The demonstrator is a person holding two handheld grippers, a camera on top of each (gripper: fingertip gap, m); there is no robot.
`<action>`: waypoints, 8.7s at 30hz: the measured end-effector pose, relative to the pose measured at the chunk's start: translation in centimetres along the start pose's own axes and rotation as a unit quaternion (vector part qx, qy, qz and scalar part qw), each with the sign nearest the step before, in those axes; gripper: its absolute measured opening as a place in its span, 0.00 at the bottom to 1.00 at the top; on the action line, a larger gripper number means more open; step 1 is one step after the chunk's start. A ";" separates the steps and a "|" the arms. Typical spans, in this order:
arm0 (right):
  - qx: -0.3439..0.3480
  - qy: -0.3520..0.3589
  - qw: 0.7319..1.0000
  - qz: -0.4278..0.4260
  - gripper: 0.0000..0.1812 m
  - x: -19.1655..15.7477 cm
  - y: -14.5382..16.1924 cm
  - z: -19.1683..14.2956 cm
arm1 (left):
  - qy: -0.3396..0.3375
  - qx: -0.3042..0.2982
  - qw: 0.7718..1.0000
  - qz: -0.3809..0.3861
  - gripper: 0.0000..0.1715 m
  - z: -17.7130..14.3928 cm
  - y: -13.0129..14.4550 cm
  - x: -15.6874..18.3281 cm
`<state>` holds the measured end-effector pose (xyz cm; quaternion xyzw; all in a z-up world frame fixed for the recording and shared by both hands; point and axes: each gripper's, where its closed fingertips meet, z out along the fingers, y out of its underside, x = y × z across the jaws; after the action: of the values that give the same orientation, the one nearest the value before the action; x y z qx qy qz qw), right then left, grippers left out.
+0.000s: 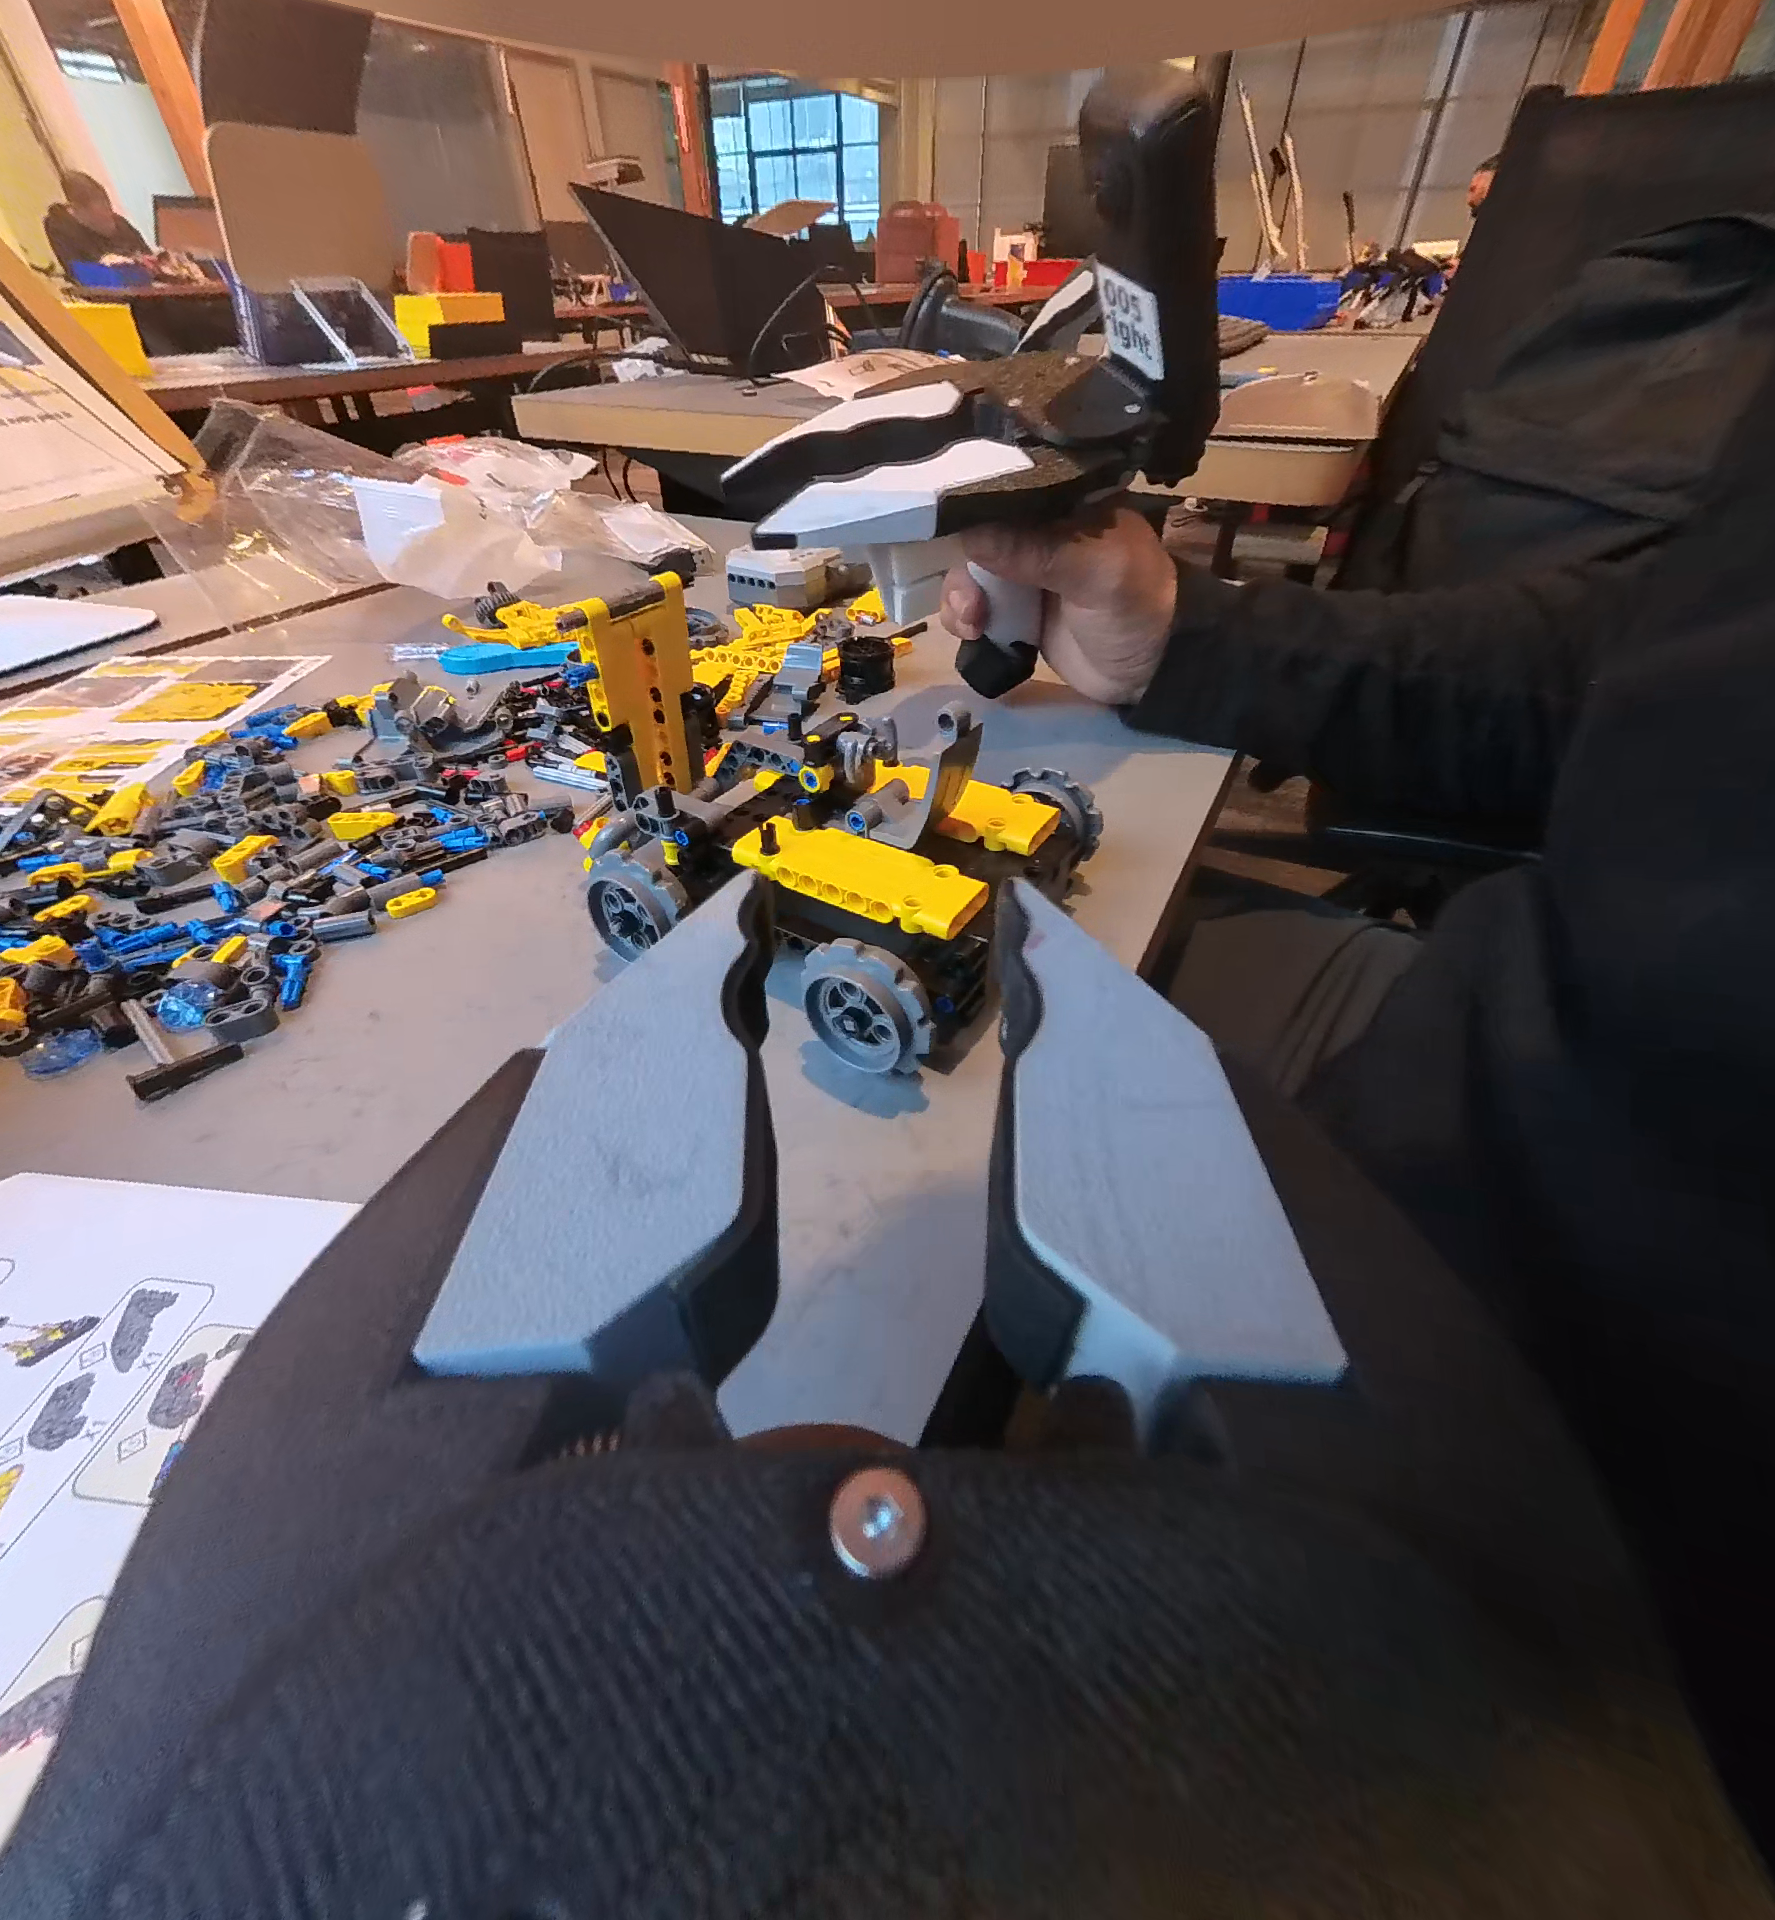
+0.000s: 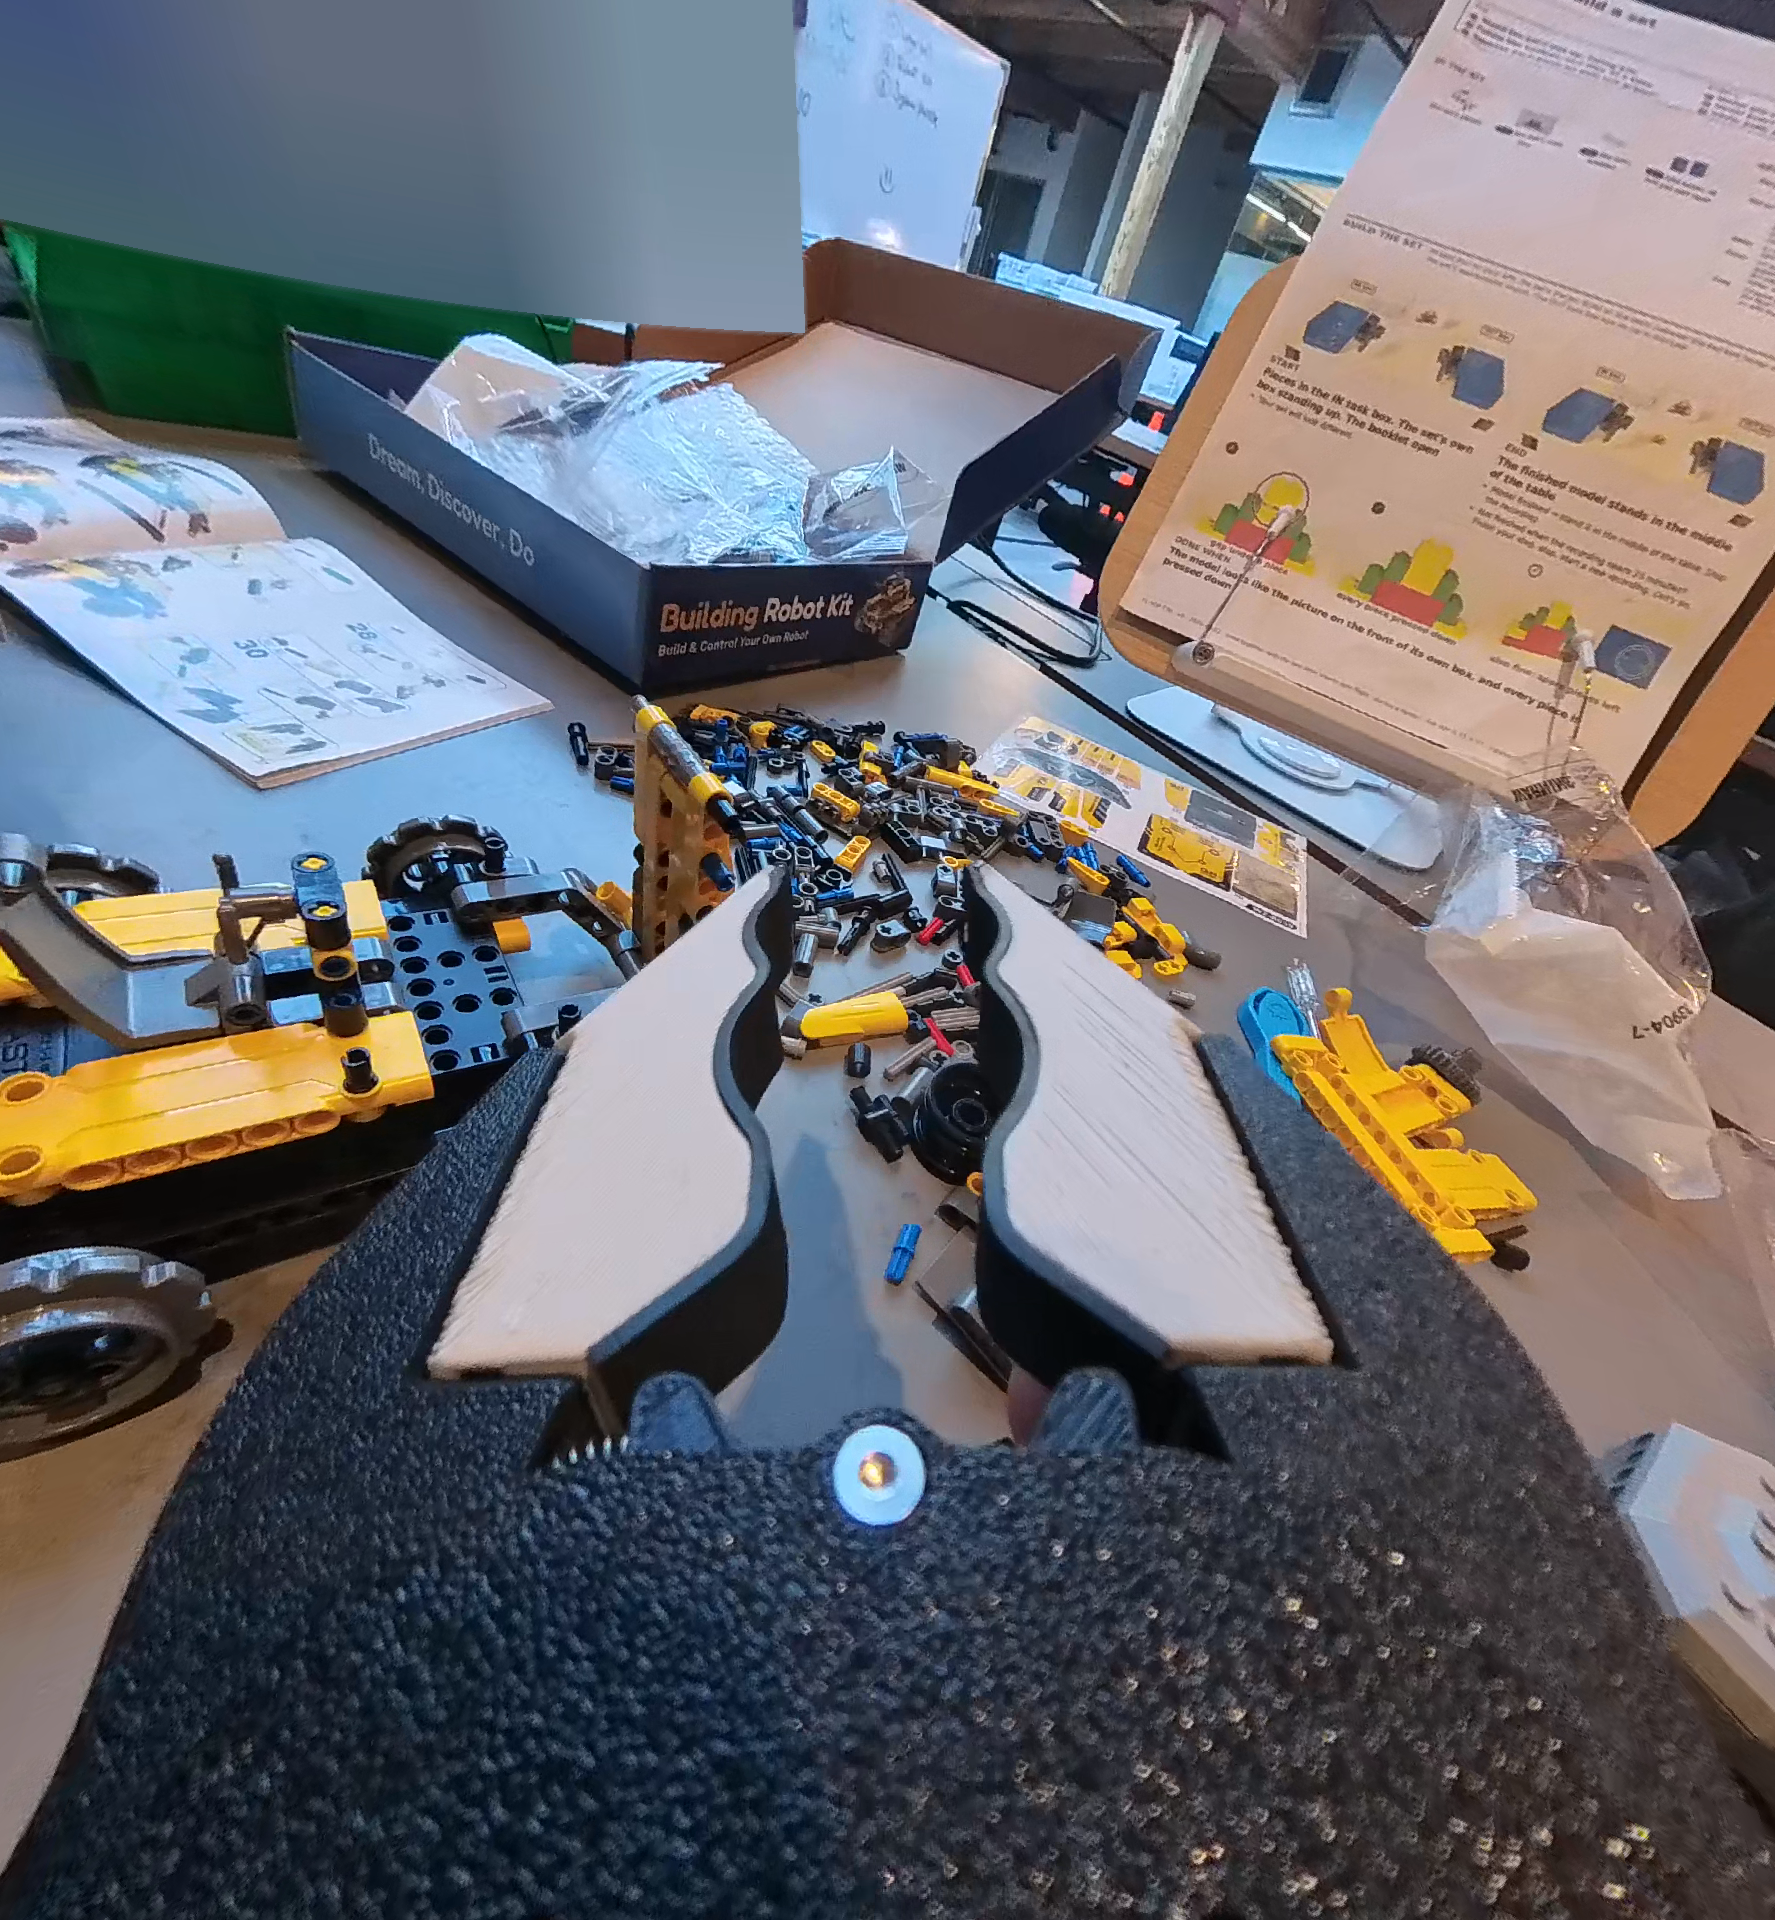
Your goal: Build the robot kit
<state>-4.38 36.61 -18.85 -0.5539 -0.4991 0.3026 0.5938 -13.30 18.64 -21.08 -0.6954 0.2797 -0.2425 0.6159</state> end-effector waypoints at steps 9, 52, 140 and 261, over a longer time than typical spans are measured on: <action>0.002 0.008 1.000 0.016 0.18 0.6 0.1 -0.5 | 0.025 -0.023 0.999 0.007 0.23 1.0 0.7 0.9; -0.215 -0.364 0.902 0.089 0.26 -11.4 5.0 -5.3 | 0.058 -0.015 0.998 -0.019 0.23 1.5 0.4 1.5; -0.397 -0.032 0.911 0.105 0.16 12.1 15.0 -16.2 | 0.081 -0.025 0.996 -0.023 0.23 1.9 0.8 2.3; -0.181 -0.034 0.983 0.004 0.00 -0.5 4.3 -4.0 | 0.090 -0.032 0.995 -0.006 0.23 1.8 1.0 3.0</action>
<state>-0.04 35.57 -22.66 -0.6435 -0.5631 0.2285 0.4654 -9.98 17.79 -22.30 -0.6919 0.3379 -0.2985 0.5639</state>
